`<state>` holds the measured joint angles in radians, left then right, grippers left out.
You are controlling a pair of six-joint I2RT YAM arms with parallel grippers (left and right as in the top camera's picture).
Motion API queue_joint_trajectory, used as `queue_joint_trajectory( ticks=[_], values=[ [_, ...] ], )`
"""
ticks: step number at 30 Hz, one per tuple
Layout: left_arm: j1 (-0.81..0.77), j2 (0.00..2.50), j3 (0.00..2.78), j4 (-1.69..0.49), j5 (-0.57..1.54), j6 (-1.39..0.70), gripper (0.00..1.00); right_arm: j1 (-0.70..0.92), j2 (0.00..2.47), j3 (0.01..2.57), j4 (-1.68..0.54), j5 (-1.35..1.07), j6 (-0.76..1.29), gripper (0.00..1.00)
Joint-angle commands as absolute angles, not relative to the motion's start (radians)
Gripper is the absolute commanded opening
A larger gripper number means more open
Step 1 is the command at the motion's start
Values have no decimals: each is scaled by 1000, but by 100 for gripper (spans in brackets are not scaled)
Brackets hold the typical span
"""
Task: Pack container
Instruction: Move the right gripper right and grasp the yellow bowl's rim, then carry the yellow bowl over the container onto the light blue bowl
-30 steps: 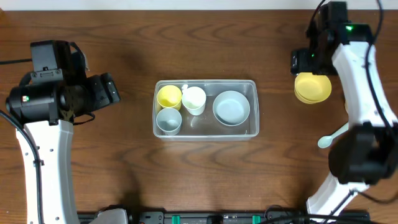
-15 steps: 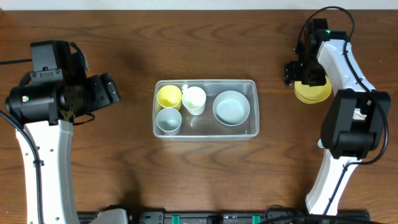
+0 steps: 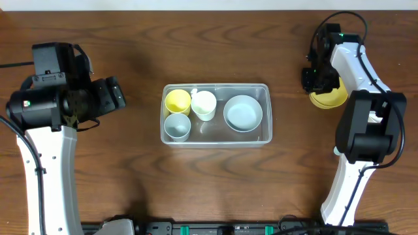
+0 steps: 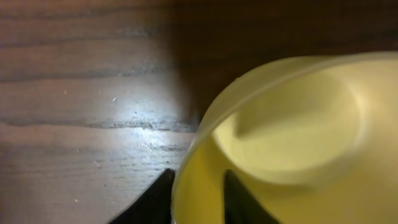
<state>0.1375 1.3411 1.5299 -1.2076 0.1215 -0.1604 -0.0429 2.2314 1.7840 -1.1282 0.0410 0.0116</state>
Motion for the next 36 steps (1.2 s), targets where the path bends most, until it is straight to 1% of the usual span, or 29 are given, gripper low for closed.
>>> queue_joint_trajectory(
  ticks=[1, 5, 9, 12, 16, 26, 32, 36],
  values=[
    [143, 1347, 1529, -1213, 120, -170, 89, -49, 2245, 1778, -1132, 48, 10, 18],
    [143, 1347, 1529, -1215, 120, -170, 89, -49, 2245, 1778, -1137, 49, 10, 13],
    [143, 1347, 1529, -1218, 120, -170, 89, -48, 2245, 1778, -1137, 48, 10, 10],
    [143, 1347, 1529, -1219, 120, -170, 89, -46, 2245, 1778, -1136, 49, 10, 5],
    [143, 1347, 1529, -1219, 120, -170, 89, -46, 2245, 1778, -1137, 49, 10, 1],
    [143, 1347, 1529, -1219, 120, -170, 89, -19, 2218, 1789, -1144, 79, 10, 1],
    [143, 1347, 1529, -1222, 120, -170, 89, 54, 2091, 1869, -1217, 76, 10, 1],
    [143, 1347, 1529, -1223, 120, -170, 89, 148, 1959, 1895, -1260, 78, 2, 1]
  ],
)
